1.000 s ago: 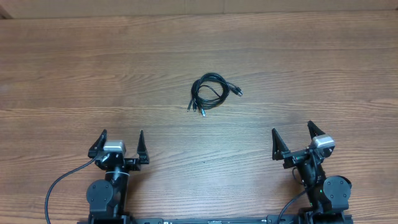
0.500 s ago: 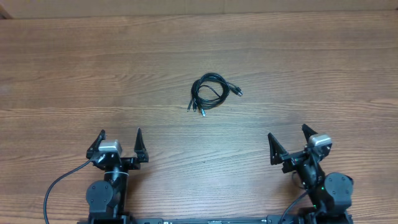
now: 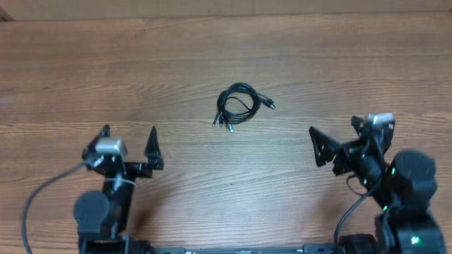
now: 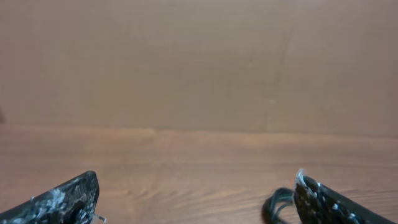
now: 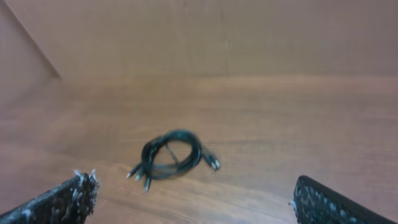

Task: Untangle cables
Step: 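Move the left gripper to the black cable bundle and grasp it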

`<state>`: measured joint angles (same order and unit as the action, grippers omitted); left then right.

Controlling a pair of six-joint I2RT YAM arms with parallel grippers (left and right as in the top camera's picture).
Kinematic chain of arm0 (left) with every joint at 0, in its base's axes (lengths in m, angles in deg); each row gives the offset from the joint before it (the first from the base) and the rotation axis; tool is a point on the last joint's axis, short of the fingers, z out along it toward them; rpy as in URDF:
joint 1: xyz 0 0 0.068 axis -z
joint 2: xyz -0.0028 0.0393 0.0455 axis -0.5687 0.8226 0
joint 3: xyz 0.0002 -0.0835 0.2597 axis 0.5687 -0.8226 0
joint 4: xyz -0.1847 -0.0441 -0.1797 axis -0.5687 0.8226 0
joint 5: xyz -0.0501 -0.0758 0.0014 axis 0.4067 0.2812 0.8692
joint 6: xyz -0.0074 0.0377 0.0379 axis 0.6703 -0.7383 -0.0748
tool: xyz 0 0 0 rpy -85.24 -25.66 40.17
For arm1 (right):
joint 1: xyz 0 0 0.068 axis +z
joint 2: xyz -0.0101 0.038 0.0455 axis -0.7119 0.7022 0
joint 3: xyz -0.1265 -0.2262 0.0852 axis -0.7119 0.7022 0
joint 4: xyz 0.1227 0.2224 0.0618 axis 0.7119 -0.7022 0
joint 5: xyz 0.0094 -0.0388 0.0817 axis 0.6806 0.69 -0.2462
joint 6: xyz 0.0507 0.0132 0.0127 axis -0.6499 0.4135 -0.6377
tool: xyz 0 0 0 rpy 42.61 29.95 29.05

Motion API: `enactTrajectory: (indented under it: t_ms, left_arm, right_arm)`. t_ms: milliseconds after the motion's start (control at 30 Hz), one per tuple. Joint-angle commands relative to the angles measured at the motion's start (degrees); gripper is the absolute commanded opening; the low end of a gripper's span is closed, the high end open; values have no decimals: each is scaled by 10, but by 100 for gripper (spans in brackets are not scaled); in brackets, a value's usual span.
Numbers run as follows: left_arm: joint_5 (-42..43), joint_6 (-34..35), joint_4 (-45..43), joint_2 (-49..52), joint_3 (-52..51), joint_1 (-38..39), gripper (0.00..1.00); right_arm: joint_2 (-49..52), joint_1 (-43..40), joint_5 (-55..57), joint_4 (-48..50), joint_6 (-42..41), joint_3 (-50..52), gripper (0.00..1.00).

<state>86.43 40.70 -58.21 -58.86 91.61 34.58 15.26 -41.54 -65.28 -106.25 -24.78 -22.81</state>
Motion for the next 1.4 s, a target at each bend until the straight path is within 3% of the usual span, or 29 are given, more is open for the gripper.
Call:
enactTrajectory:
  t_ms: [0, 333, 567, 800, 867, 900, 967, 1133, 1300, 1367]
  left_arm:
    - [59, -11, 4, 87, 101, 1, 100]
    - [140, 21, 193, 378, 438, 34, 100]
    - [146, 20, 350, 581, 655, 111, 100]
    - [229, 28, 363, 722, 664, 137, 100]
    - [259, 38, 343, 780, 664, 144, 85]
    - [253, 51, 339, 796, 664, 147, 83]
    - [203, 96, 337, 824, 664, 155, 77]
    - [59, 185, 341, 876, 664, 187, 73]
    - [-10, 202, 341, 915, 664, 216, 71]
    - [-29, 213, 344, 939, 664, 223, 66]
  right_arm:
    - [61, 3, -9, -47, -2, -97, 100]
    - [272, 2, -19, -287, -1, -390, 100]
    - [379, 2, -33, -355, -1, -504, 100]
    - [396, 2, -18, -351, 1, -503, 100]
    - [396, 1, -17, -348, 0, -503, 97]
    - [396, 0, -17, -348, 0, -503, 95]
    - [397, -5, -16, -350, -7, -502, 93]
    - [409, -14, -10, -357, -52, -502, 85]
    - [431, -14, -13, -364, -58, -502, 80]
    - [442, -14, -13, -367, -58, -502, 79]
